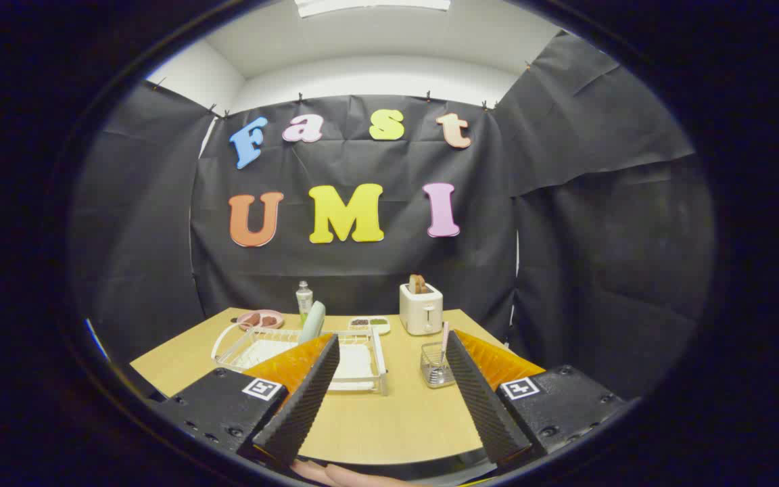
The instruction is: Take the plate from the dish rack, then take the spoon from the basket and place it into the plate.
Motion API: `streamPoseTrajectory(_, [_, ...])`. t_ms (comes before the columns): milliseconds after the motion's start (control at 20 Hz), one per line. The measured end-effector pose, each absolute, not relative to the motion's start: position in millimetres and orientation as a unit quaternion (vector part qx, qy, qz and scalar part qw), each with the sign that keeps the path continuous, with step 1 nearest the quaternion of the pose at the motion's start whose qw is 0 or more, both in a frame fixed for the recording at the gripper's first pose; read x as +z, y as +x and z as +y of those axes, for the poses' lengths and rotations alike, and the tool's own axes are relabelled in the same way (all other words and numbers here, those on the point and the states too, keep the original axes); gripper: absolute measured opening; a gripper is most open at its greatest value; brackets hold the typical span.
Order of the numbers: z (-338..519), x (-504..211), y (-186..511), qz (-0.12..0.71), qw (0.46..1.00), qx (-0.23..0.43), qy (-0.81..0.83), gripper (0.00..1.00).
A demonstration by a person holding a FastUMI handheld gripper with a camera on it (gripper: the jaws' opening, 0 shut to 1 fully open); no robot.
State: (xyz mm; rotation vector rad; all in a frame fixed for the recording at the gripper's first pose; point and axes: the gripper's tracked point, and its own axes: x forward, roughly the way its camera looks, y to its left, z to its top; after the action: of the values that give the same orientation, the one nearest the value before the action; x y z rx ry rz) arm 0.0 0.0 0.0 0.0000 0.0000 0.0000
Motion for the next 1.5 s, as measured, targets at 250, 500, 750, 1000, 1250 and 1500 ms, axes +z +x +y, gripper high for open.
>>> streamPoseTrajectory(250, [3, -6, -1, 0.006, 1.000, 0.009, -0.001, 1.00])
streamPoseTrajectory(500, [2, -8, -1, 0.013, 1.000, 0.016, 0.000, 1.00])
streamPoseTrajectory(750, [5, -3, 6, 0.011, 1.000, 0.018, -0.009, 1.00])
streamPoseTrajectory(1000, [25, 12, 40, 0.030, 0.998, 0.040, -0.030, 1.00])
streamPoseTrajectory(1250, [54, 34, 103, 0.061, 0.995, 0.044, -0.072, 1.00])
streamPoseTrajectory(1500, [102, 44, 176, 0.131, 0.984, 0.063, -0.106, 1.00])
